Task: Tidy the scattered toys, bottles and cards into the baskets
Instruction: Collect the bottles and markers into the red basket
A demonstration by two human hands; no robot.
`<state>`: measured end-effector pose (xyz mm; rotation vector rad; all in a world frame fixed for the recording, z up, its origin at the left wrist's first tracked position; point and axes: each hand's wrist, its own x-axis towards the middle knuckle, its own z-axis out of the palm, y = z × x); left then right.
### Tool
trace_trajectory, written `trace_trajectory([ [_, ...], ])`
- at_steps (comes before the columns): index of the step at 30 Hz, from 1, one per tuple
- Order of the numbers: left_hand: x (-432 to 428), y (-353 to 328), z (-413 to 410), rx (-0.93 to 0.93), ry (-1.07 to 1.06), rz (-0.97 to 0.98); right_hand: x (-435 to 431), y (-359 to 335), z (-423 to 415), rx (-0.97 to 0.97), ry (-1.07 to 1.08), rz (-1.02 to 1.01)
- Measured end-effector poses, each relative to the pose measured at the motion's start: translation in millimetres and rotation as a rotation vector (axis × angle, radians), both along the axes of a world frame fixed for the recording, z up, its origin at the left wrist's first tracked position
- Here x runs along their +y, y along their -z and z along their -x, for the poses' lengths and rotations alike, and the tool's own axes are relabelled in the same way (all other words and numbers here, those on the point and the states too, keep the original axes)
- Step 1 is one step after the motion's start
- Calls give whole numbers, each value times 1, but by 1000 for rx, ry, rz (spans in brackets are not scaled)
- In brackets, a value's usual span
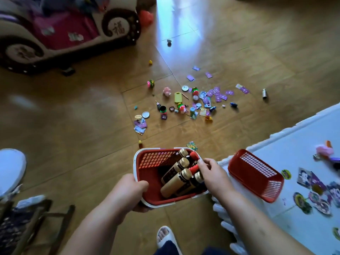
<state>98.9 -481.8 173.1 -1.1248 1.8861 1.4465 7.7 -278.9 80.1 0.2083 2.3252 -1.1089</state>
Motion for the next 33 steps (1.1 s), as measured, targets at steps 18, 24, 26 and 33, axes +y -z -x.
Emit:
trace_trajectory([
  [18,-184,45,239,-16,-72,5,-187,32,251,-22,24,15],
  [24,-259,83,312,-31,-22,-8,-252,62,305,-80,109,-11],
  [26,-288,98,336,-29,20,-29,-277,76,318,-89,174,-15],
  [33,-392,174,401,-25,55,-11,-365,168,347,-173,427,-46],
])
